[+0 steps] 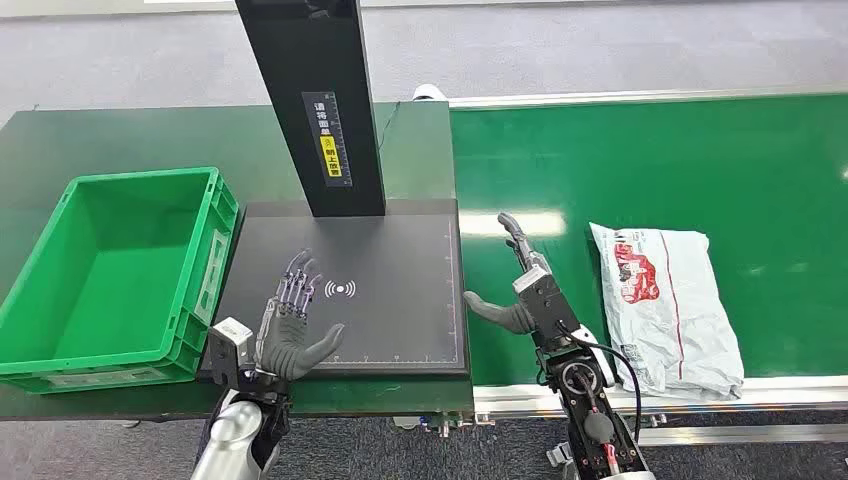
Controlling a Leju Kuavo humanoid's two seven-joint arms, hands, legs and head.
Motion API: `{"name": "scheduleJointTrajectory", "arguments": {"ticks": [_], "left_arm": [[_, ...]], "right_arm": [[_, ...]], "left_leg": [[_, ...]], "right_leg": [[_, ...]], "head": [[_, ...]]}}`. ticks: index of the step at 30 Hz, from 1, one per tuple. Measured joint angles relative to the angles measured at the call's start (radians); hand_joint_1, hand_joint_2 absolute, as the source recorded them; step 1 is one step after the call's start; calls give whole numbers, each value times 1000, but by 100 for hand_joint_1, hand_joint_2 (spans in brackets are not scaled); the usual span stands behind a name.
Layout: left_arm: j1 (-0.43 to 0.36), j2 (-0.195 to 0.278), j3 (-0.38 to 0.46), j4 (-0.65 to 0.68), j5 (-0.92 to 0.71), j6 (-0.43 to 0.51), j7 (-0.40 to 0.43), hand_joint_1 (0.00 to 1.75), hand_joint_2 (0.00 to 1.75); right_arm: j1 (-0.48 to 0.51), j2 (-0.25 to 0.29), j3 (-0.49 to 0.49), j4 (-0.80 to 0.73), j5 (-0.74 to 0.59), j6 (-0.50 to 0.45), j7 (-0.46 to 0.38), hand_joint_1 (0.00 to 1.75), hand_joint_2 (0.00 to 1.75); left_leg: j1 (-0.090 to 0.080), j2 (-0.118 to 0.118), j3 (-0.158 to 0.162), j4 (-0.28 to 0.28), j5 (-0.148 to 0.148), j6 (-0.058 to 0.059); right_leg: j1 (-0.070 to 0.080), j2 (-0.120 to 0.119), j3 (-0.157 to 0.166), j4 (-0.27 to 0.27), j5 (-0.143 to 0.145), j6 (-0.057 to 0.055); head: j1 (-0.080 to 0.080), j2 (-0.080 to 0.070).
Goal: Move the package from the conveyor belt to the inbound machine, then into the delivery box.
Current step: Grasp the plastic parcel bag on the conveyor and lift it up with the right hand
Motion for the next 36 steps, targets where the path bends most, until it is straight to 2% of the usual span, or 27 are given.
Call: {"name": "scheduleJointTrajectory", "arguments": {"ticks": [8,11,22,27,31,36], "left_arm": [[2,0,1,-2,0,0,0,0,175],[7,1,1,-4,1,2,0,0,175],[79,11,13,-60,12,2,0,0,175],[112,16,20,-96,20,2,7,0,175],[118,20,26,-111,42,-13,20,0,175],[118,21,27,-118,51,-21,31,0,175]], "right_arm": [[-4,-7,-6,0,7,-2,0,0,175],[-8,-15,-8,0,53,-29,14,0,175],[-39,-130,-93,-4,174,-81,67,0,175],[-65,-185,-151,13,236,-158,131,0,175],[-80,-220,-191,39,353,-225,214,0,175],[-79,-236,-212,62,507,-219,342,0,175]], "left_leg": [[0,0,0,0,0,0],[0,0,0,0,0,0],[0,0,0,0,0,0],[0,0,0,0,0,0],[0,0,0,0,0,0],[0,0,0,0,0,0]], "right_leg": [[0,0,0,0,0,0],[0,0,0,0,0,0],[0,0,0,0,0,0],[0,0,0,0,0,0],[0,0,0,0,0,0],[0,0,-1,0,0,0]], "head": [[0,0],[0,0],[0,0],[0,0],[0,0],[0,0]]}}
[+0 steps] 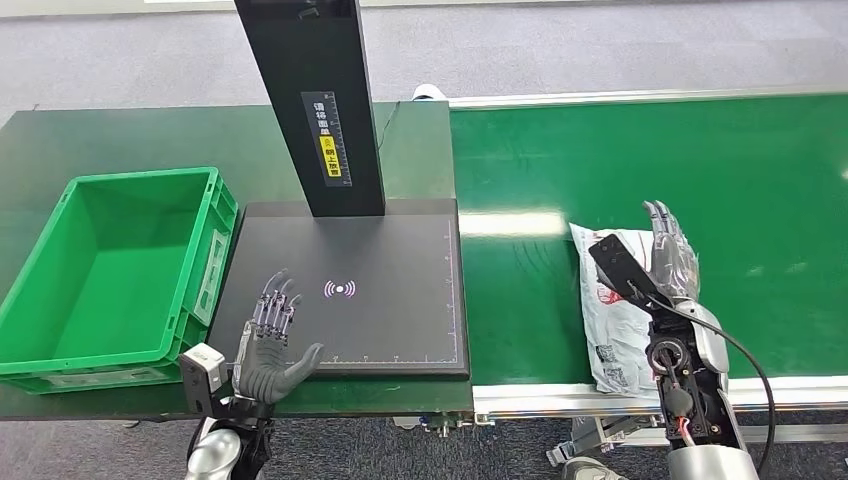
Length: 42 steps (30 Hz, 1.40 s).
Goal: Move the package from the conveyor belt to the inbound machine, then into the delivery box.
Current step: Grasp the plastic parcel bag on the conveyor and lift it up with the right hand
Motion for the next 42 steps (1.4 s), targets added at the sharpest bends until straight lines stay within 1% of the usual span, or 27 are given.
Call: {"name": "scheduleJointTrajectory", "arguments": {"ticks": [3,6,9,13,17,21,22,23,25,26,27,28,42], "left_arm": [[-2,0,-1,0,-2,1,6,0,175],[-4,0,-3,2,-7,7,6,0,175],[-6,-1,-3,6,-11,11,6,0,175],[-14,-2,-4,16,-12,18,7,0,175],[-22,-4,-4,25,-13,25,9,0,175],[-23,-5,-4,29,-11,32,13,0,175],[-22,-5,-4,30,-10,35,15,0,175],[-22,-6,-4,30,-9,38,16,0,175],[-22,-7,-5,32,-7,41,19,0,175],[-21,-7,-5,33,-6,42,20,0,175],[-21,-7,-5,33,-3,43,20,0,175],[-20,-7,-5,33,-1,44,21,0,175],[-2,-7,-4,32,21,60,22,0,175]], "right_arm": [[5,-4,-1,22,100,44,87,0,175],[12,-3,11,57,176,91,134,0,175],[19,-2,39,98,214,141,150,0,175],[23,1,82,152,227,194,155,0,175],[20,3,110,191,232,206,175,0,175],[7,3,129,222,249,200,219,1,175],[4,3,132,228,252,197,226,15,175],[1,3,136,234,255,194,231,52,175],[-3,3,140,244,260,191,235,137,175],[-6,3,142,248,262,190,236,167,175],[-9,3,143,253,264,188,236,174,175],[-12,3,145,257,265,186,237,175,175],[-62,1,186,307,276,168,210,175,175]], "left_leg": [[0,0,0,0,0,0],[0,0,0,0,0,0],[0,0,0,0,0,0],[0,0,0,0,0,0],[0,0,0,0,0,0],[0,0,0,0,0,0],[0,0,0,0,0,0],[0,0,0,0,0,0],[0,0,0,0,0,0],[0,0,0,0,0,0],[0,0,0,0,0,0],[0,0,0,0,0,0],[0,0,0,0,0,0]], "right_leg": [[0,0,0,0,0,0],[0,0,0,0,0,0],[0,0,0,0,0,0],[0,0,0,0,0,0],[0,0,0,0,0,0],[0,0,0,0,0,0],[0,0,0,0,0,0],[0,0,0,0,0,0],[0,0,0,0,0,0],[0,0,0,0,0,0],[0,0,0,0,0,0],[0,0,0,0,0,0],[0,0,0,0,0,0]], "head": [[0,0],[0,0],[0,0],[0,0],[0,0],[0,0],[0,0],[0,0],[0,0],[0,0],[0,0],[0,0],[0,0]]}}
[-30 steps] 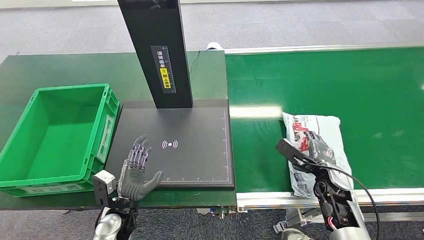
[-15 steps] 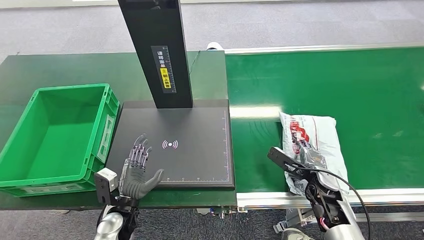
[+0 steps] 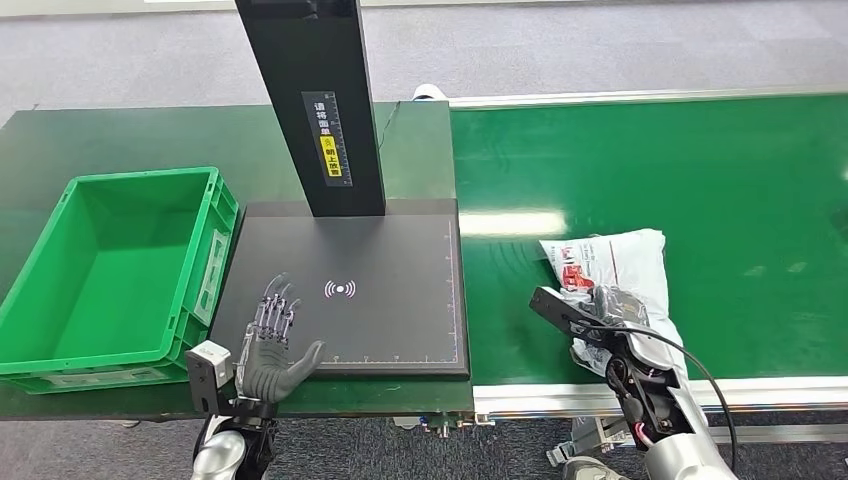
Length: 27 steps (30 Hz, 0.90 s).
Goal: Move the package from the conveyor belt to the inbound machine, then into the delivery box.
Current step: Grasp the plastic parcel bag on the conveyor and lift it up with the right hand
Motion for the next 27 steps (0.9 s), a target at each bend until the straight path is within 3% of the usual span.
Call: {"name": "scheduleJointTrajectory", "arguments": {"ticks": [7,15,20,27], "left_arm": [[40,3,2,-37,10,-2,-5,0,175],[71,5,4,-75,12,-15,-34,0,175],[66,5,2,-72,10,-19,-51,0,175],[50,5,1,-64,7,-21,-56,0,175]], "right_arm": [[2,10,11,-34,-76,-143,-126,175,175],[48,64,-2,-247,-274,-320,-370,175,175],[80,98,2,-367,-305,-371,-499,175,175],[109,122,29,-472,-296,-397,-550,175,175]], "left_leg": [[0,1,-1,0,0,0],[0,0,-1,0,0,0],[0,0,-1,0,0,0],[0,0,-1,0,0,0]], "right_leg": [[0,0,-1,0,0,0],[0,0,-1,0,0,0],[0,0,-1,0,0,0],[0,0,-1,0,0,0]], "head": [[0,0],[0,0],[0,0],[0,0]]}}
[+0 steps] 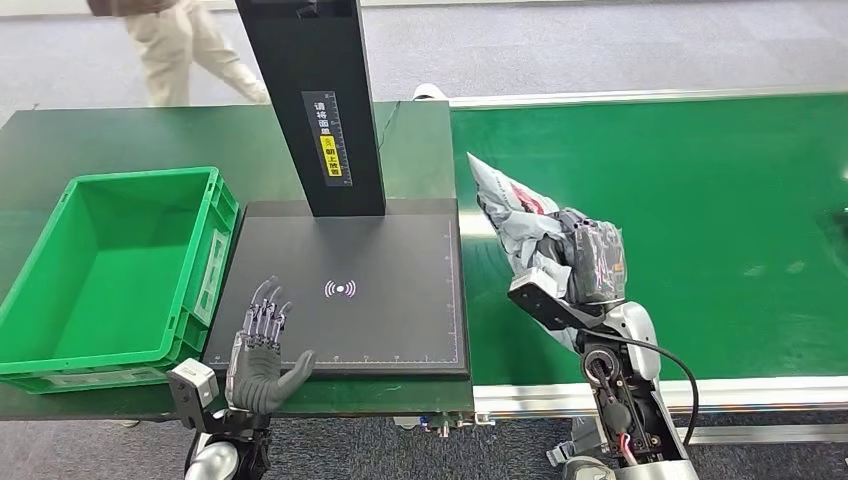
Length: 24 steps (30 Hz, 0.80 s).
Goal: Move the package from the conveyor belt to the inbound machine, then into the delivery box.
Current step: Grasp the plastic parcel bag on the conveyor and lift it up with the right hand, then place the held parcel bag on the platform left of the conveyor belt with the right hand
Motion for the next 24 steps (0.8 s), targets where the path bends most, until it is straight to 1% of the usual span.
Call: {"name": "scheduleJointTrajectory", "arguments": {"ticks": [5,7,9,13,17,20,24], "left_arm": [[-6,1,0,5,0,-11,-5,0,175],[-13,1,-1,10,0,-16,-8,0,175],[-22,2,-3,16,0,-19,-12,0,175],[-36,3,-8,21,4,-19,-12,0,175],[-41,7,-12,23,10,-19,-9,0,175],[-49,7,-15,28,11,-18,-9,0,175],[-59,7,-15,35,11,-17,-8,0,175]], "right_arm": [[3,0,30,-18,41,2,-39,175,175],[-1,0,61,-16,78,12,-47,175,175],[-18,-1,113,6,129,28,-41,175,175],[-113,18,281,170,197,83,-23,175,175],[-196,66,435,356,187,126,-60,175,175],[-228,101,514,454,172,138,-91,175,175],[-246,137,584,527,162,122,-102,175,175]], "left_leg": [[0,0,0,0,0,0],[0,0,0,0,0,0],[0,1,-1,-1,0,0],[1,2,1,-1,0,0],[1,1,1,-1,1,0],[1,2,1,-1,0,-1],[1,2,0,-1,0,-1]], "right_leg": [[0,0,0,0,0,0],[0,0,0,0,0,0],[0,0,0,0,0,0],[1,2,0,1,0,0],[1,2,0,1,0,0],[2,2,0,1,0,0],[2,2,0,1,0,0]], "head": [[0,0],[0,0],[0,0],[0,0],[0,0],[0,0],[0,0]]}}
